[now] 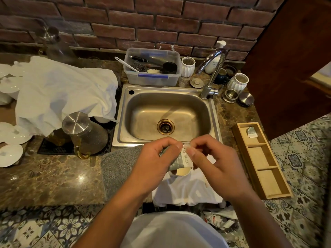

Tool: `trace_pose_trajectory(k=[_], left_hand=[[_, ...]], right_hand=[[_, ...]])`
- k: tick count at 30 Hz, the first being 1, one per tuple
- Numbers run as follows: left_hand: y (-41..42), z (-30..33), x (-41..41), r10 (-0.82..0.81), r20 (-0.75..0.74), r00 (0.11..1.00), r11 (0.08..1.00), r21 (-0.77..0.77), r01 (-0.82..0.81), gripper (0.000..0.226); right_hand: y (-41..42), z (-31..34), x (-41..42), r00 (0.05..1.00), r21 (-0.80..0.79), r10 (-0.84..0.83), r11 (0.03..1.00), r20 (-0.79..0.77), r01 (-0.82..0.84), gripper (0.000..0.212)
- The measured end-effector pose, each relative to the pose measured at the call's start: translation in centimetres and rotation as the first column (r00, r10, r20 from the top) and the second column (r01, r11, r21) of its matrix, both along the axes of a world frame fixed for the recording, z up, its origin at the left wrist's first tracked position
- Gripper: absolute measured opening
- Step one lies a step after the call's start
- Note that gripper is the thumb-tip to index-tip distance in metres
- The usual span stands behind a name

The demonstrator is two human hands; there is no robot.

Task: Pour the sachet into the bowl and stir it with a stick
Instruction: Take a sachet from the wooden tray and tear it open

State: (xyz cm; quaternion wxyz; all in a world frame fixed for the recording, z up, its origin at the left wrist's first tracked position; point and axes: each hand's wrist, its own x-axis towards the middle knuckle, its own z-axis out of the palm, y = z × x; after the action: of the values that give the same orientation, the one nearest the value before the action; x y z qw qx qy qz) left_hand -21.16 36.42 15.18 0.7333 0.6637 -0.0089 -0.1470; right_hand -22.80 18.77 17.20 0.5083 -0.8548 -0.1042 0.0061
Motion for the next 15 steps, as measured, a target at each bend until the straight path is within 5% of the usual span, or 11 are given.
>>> trace_pose_trajectory(k=[4,15], left_hand=[[0.4,0.2,0.0,-0.031,-0.058,0.998,0.996,-0.085,0.026,0.024],[0.7,0.0,-0.2,-0.167,-0.107,0.98,0.96,-0.246,0.137,0.019]], right_hand=[[-0.8,0.7,0.4,0.966,0.268,0.118,0.962,-0.23,-0.054,0.009],[-1.3,0.4,0.4,0.958,0.286,0.134,0.957,-0.255,-0.057,0.007]])
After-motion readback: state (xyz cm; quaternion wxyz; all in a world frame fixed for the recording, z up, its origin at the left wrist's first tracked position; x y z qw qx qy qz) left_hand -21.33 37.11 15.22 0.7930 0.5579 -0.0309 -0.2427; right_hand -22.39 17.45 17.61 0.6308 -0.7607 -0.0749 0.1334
